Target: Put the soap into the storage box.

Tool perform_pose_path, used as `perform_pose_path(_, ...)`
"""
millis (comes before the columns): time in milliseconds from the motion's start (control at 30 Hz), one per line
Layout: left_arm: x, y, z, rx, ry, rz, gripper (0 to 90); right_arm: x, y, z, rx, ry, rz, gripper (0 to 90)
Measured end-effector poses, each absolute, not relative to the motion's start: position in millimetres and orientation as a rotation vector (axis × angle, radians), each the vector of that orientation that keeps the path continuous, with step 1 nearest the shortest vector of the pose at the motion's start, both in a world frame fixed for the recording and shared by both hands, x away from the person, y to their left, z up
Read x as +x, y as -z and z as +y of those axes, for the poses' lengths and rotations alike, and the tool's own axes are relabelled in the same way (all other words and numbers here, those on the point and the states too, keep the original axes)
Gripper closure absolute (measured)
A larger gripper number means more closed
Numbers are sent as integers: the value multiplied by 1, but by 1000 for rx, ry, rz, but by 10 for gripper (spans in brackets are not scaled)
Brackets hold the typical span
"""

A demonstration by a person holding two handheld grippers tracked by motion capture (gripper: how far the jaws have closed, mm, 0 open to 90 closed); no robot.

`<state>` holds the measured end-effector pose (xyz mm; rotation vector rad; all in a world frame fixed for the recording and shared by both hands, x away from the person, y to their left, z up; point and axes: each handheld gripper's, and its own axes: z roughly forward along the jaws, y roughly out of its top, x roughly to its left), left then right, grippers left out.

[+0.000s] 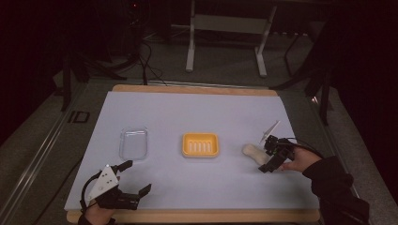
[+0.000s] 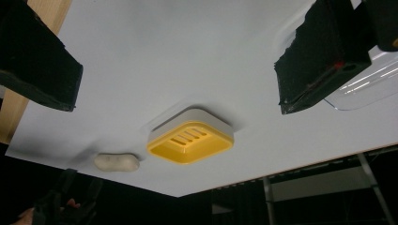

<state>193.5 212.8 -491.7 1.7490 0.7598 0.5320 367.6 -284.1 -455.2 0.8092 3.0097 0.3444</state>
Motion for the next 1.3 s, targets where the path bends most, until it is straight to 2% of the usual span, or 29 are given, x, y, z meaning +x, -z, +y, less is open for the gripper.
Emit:
perform_pose_path(300,193,492,213,1750,-533,760,12,385,463,-283,826,-395,2979,242)
perform_pose_path(733,193,492,213,1752,-532,758,12,406,478,-270,781,-382,2984,324)
perform_pose_path(1100,194,492,212,1754,-532,756,12,413,497,-269,775,-331,2991,459)
perform_pose_path(1300,194,492,212,1760,-533,754,11,412,498,-263,751,-252,2986,474)
